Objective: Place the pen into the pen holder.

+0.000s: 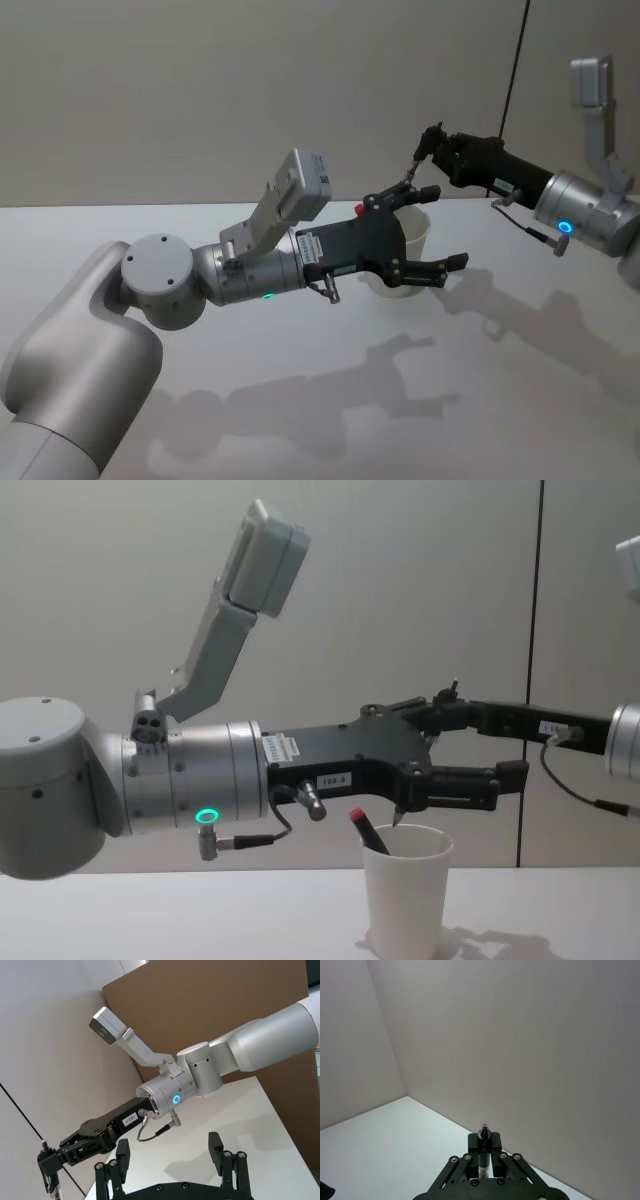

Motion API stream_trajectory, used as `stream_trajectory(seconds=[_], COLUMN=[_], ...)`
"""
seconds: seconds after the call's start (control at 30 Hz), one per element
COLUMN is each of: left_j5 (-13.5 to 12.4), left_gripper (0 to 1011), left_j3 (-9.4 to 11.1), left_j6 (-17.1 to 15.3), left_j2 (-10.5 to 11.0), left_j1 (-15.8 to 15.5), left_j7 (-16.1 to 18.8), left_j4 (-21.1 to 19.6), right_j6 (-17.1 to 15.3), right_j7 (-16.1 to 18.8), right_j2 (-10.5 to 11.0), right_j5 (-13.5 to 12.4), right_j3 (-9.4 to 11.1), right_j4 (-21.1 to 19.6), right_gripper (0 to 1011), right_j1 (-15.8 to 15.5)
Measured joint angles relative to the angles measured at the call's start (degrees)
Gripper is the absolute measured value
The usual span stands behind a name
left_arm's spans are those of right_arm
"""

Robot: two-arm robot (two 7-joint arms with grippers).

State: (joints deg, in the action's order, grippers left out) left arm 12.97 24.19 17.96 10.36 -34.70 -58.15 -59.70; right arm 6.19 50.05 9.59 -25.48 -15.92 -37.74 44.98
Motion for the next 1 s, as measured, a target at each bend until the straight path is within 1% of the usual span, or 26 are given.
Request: stream_trajectory(seconds=[0.4,0.47,0.53,0.57,0.63,0.7,0.77,0.83,0.87,0.9,1.0], left_j5=[0.0,0.0,0.0,0.0,0.0,0.0,0.0,0.0,0.0,0.0,0.0], left_gripper=[1003,1003,1003,1003,1003,1003,1003,1003,1003,1003,1003], left_j3=[0.0,0.0,0.0,0.0,0.0,0.0,0.0,0.0,0.0,0.0,0.0], left_j6=[0.0,0.0,0.0,0.0,0.0,0.0,0.0,0.0,0.0,0.0,0.0], left_j2=[0.0,0.0,0.0,0.0,0.0,0.0,0.0,0.0,0.0,0.0,0.0], left_j1=[0.0,0.0,0.0,0.0,0.0,0.0,0.0,0.0,0.0,0.0,0.0], left_j7=[0.0,0.0,0.0,0.0,0.0,0.0,0.0,0.0,0.0,0.0,0.0], left_j4=[0.0,0.0,0.0,0.0,0.0,0.0,0.0,0.0,0.0,0.0,0.0], right_j6=[1.6,1.8,1.9,2.0,2.1,2.2,2.3,2.3,2.3,2.3,2.3], right_j7=[0.1,0.2,0.3,0.3,0.5,0.6,0.8,0.9,0.9,0.9,1.1], right_j2=[-0.6,-0.6,-0.7,-0.7,-0.7,-0.7,-0.7,-0.7,-0.7,-0.7,-0.6], right_j5=[1.6,1.7,1.9,1.9,2.0,2.1,2.1,2.1,2.1,2.1,2.1], right_j3=[-0.6,-0.6,-0.7,-0.7,-0.8,-0.8,-0.8,-0.9,-0.9,-0.9,-0.9], right_j4=[4.5,4.9,5.5,5.6,6.0,6.2,6.4,6.4,6.4,6.4,6.3], right_gripper=[132,145,210,222,302,341,402,486,545,556,642], right_j1=[1.9,2.1,2.3,2.4,2.5,2.6,2.6,2.6,2.6,2.6,2.5])
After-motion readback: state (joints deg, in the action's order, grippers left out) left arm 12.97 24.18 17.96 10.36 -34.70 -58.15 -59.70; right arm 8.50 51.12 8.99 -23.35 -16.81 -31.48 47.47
